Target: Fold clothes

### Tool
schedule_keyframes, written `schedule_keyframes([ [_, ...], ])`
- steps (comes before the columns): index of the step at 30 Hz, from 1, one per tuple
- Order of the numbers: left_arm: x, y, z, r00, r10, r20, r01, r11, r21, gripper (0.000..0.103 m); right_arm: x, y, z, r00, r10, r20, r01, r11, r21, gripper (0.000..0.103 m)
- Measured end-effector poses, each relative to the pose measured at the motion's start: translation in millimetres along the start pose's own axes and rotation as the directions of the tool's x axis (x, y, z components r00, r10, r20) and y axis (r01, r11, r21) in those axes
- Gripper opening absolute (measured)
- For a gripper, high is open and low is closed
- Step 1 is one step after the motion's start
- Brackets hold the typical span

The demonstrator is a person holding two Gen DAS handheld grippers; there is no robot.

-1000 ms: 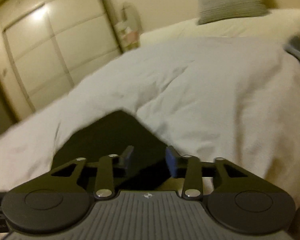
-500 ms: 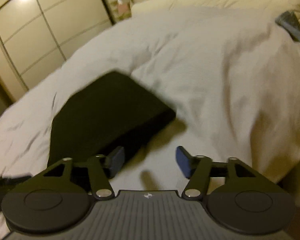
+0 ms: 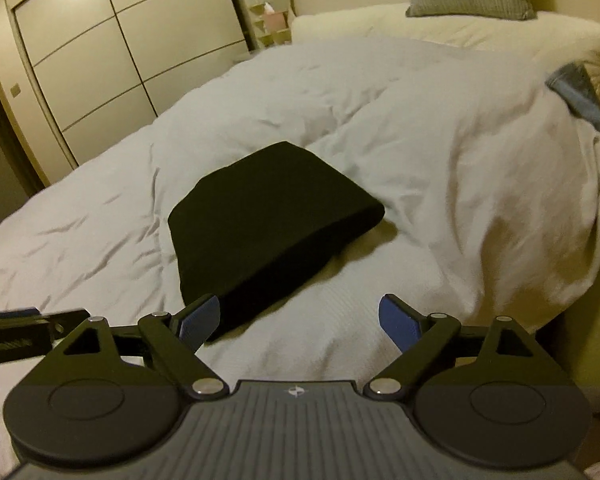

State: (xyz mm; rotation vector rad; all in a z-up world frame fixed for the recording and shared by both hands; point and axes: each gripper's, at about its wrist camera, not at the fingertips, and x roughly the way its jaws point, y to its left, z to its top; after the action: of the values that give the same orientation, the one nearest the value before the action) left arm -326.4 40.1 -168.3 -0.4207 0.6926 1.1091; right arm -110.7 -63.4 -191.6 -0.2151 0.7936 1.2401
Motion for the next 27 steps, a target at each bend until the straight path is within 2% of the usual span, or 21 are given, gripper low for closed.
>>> schedule_keyframes([
  [6, -31.2, -1.0, -12.0, 0.999, -0.01, 0.034, 0.01, 1.0, 0.007, 0.081, -15.8, 2.9, -6.5, 0.999, -0.046, -0.015, 0.045, 0.999, -0.018, 0.089],
  [17, -72.5, -8.9, -28.8, 0.995, -0.022, 0.1, 0.019, 0.999, 0.034, 0.084, -59.6, 8.7, -14.8, 0.998, -0.036, 0.056, 0.038, 0.999, -0.035, 0.089],
  [22, -76.6, -10.4, -32.0, 0.994, -0.02, 0.107, 0.016, 0.999, 0.038, 0.085, -71.3, 8.0, -16.7, 0.996, -0.035, 0.078, 0.038, 0.999, -0.035, 0.089],
  [27, -64.7, -6.4, -29.2, 0.995, -0.034, 0.09, 0.031, 0.999, 0.027, 0.086, -64.4, 4.9, -13.9, 0.997, -0.034, 0.065, 0.036, 0.999, -0.023, 0.089],
])
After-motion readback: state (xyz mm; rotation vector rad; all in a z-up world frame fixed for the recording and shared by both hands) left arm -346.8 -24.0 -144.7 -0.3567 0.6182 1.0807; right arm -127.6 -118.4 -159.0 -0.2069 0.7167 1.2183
